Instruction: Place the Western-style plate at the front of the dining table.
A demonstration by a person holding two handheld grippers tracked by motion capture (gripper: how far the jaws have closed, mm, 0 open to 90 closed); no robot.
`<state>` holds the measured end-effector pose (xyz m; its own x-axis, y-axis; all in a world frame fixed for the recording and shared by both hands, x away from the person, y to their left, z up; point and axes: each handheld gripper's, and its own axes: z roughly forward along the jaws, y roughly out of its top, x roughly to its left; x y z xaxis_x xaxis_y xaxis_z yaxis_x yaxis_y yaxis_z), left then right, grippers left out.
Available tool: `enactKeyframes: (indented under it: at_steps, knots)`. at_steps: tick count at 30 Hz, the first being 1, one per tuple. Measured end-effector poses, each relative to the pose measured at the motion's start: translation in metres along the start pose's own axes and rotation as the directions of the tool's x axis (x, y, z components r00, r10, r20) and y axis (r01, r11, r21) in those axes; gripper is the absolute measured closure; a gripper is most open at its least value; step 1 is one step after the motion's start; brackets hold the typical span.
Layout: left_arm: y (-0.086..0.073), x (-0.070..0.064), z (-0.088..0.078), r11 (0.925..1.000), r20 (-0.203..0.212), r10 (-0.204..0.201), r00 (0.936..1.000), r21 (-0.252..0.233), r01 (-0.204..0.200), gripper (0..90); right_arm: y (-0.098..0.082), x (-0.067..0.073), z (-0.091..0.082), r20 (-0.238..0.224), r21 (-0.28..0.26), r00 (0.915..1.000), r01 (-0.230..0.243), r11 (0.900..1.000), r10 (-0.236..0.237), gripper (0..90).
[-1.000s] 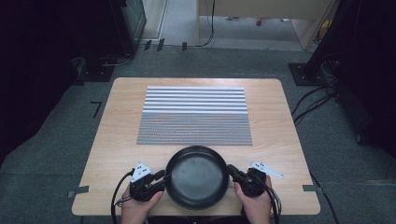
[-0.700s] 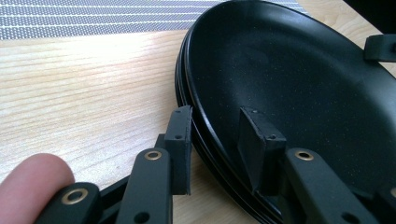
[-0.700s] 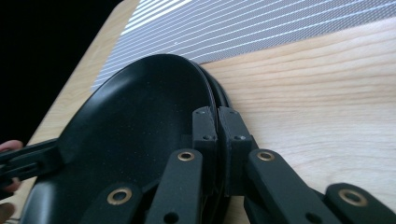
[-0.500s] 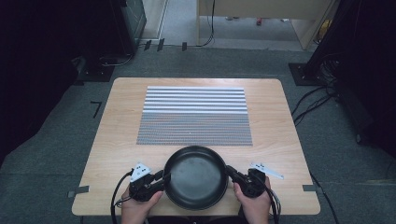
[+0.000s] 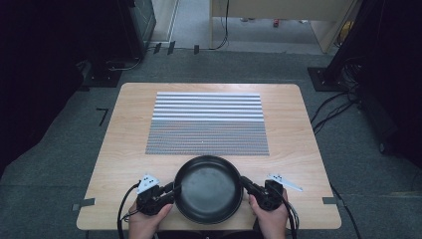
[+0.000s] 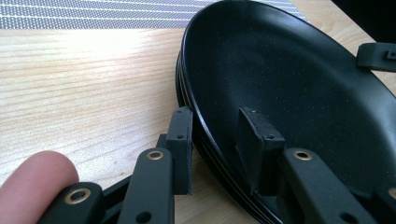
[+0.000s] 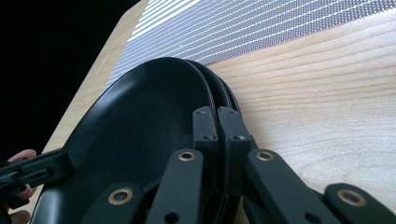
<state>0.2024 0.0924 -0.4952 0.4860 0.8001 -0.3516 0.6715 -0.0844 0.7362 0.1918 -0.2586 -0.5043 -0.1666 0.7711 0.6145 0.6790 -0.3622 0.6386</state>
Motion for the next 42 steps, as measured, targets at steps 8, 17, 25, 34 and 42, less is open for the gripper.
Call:
enactKeyframes:
  at_steps: [8, 17, 25, 34, 42]
  knots:
    - [0.000, 0.001, -0.001, 0.9998, 0.007, -0.017, 0.9998, -0.003, 0.017, 67.7, -0.001, -0.001, 0.001, -0.012, -0.005, 0.9999, -0.006, 1.000, 0.006, 87.5]
    - [0.000, 0.003, -0.006, 0.9995, 0.006, -0.029, 0.9996, -0.016, 0.029, 68.3, -0.003, 0.001, 0.004, -0.025, -0.001, 0.9997, 0.001, 1.000, -0.001, 87.4]
    - [0.000, 0.004, -0.006, 0.9994, 0.002, -0.032, 0.9995, -0.014, 0.032, 68.4, -0.003, 0.003, 0.005, -0.013, -0.001, 0.9998, 0.016, 1.000, -0.016, 87.0]
    - [0.001, 0.006, -0.006, 0.9990, 0.020, -0.043, 0.9989, -0.013, 0.043, 69.3, -0.006, 0.005, 0.008, 0.003, 0.001, 0.9999, -0.014, 1.000, 0.014, 86.1]
    - [0.000, 0.007, -0.005, 0.9981, 0.028, -0.060, 0.9978, -0.009, 0.060, 69.5, -0.009, 0.004, 0.013, -0.008, -0.014, 0.9958, -0.091, 0.996, 0.091, 85.8]
